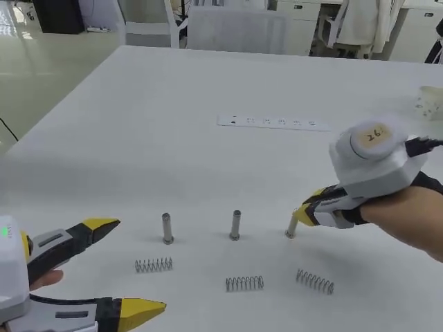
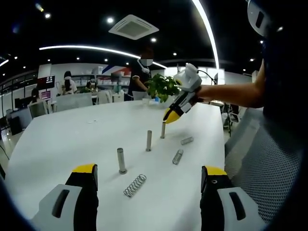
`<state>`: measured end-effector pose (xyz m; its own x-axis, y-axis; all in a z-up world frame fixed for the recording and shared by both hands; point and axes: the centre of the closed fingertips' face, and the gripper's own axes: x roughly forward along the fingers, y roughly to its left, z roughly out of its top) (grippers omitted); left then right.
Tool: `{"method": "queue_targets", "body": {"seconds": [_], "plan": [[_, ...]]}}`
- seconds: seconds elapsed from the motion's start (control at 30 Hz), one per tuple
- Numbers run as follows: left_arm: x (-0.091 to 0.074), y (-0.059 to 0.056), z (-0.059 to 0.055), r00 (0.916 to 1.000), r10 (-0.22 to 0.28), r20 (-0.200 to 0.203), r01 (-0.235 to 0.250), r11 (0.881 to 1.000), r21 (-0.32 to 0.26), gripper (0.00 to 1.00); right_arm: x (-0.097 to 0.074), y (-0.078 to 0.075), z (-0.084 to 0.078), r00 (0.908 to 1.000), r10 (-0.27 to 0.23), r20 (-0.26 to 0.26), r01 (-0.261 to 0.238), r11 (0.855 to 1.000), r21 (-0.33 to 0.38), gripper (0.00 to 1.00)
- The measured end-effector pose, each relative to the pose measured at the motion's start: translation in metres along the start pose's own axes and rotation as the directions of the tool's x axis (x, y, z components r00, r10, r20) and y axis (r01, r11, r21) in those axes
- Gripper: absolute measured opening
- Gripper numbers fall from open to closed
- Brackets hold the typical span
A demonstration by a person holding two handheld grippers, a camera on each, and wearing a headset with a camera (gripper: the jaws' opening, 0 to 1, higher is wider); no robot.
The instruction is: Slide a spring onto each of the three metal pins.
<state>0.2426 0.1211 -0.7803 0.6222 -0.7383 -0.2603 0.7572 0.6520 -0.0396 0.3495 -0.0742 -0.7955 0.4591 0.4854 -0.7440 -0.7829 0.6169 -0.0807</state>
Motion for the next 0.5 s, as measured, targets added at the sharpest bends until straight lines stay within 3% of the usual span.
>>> {"method": "queue_targets", "body": {"seconds": [0.5], "plan": [[0.0, -0.001, -0.001, 1.0, -0.003, -0.001, 0.003, 1.0, -0.001, 0.85, -0.021, 0.001, -0.029, 0.9998, -0.019, -0.01, 0.019, 1.0, 0.008, 0.14]]}}
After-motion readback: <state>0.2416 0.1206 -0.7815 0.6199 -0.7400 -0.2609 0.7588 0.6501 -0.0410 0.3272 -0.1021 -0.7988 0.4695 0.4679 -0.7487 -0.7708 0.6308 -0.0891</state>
